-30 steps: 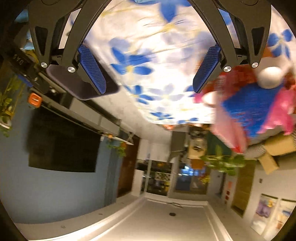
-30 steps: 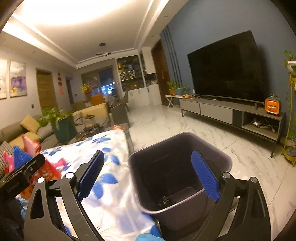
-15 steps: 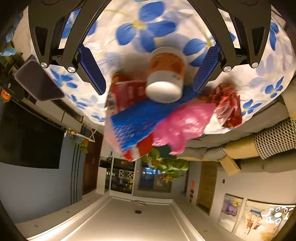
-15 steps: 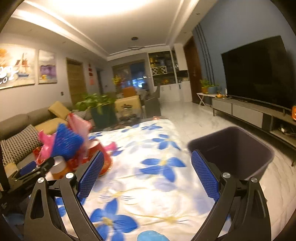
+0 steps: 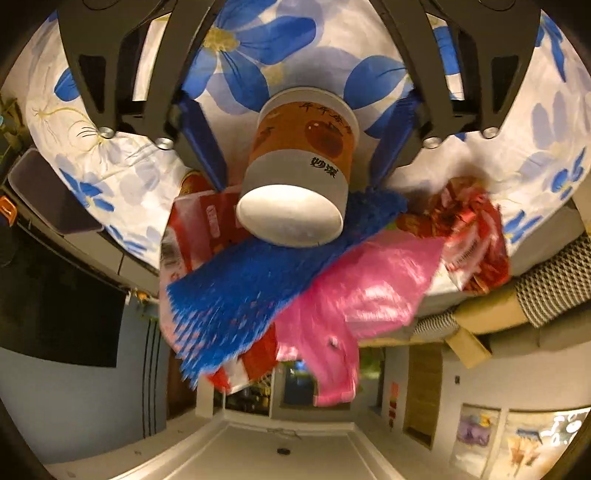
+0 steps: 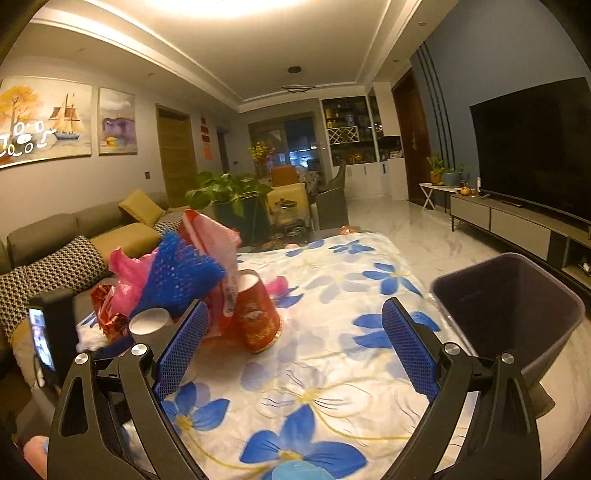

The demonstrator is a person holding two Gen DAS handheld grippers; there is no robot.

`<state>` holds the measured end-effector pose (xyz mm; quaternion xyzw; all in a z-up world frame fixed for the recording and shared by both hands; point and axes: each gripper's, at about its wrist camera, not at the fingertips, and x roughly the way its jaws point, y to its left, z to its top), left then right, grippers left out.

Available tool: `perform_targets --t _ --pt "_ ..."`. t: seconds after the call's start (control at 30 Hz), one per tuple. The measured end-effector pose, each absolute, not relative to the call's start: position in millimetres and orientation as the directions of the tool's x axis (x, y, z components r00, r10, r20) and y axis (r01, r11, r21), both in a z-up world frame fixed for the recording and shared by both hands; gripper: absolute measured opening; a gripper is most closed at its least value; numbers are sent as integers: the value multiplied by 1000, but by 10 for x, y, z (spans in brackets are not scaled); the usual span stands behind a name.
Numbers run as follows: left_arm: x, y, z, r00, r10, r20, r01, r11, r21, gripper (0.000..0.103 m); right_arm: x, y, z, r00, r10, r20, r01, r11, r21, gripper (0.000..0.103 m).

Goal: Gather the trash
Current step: 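Move back to the table and grasp the white paper cup with the left tool, then grasp the pink plastic bag with the right tool and lift it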

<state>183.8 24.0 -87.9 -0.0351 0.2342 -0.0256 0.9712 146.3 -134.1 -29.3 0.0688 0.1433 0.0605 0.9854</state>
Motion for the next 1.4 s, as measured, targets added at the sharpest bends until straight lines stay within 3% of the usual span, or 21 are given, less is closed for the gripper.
perform_targets --t 0.07,0.7,0.83,1.13,1.33,1.4 --pt "1910 303 -904 872 -87 -482 35 993 -117 61 1511 -1277 -296 949 150 -277 -112 983 149 92" --pt "1488 717 -855 876 -162 -454 78 977 -197 59 1803 -622 -398 888 334 -316 -306 942 136 89" --pt "1432 826 -856 877 -151 -457 60 977 -206 59 1829 -513 -532 853 374 -364 -345 928 144 78" --pt "1409 918 -875 875 -148 -461 48 974 -222 59 1754 -463 -805 800 411 -438 -398 909 126 66" --pt "1370 926 -888 875 -149 -461 49 974 -222 59 1796 -509 -790 769 473 -431 -420 881 217 57" --pt "1364 923 -891 875 -150 -461 50 974 -222 59 1835 -483 -773 759 494 -424 -434 870 236 50"
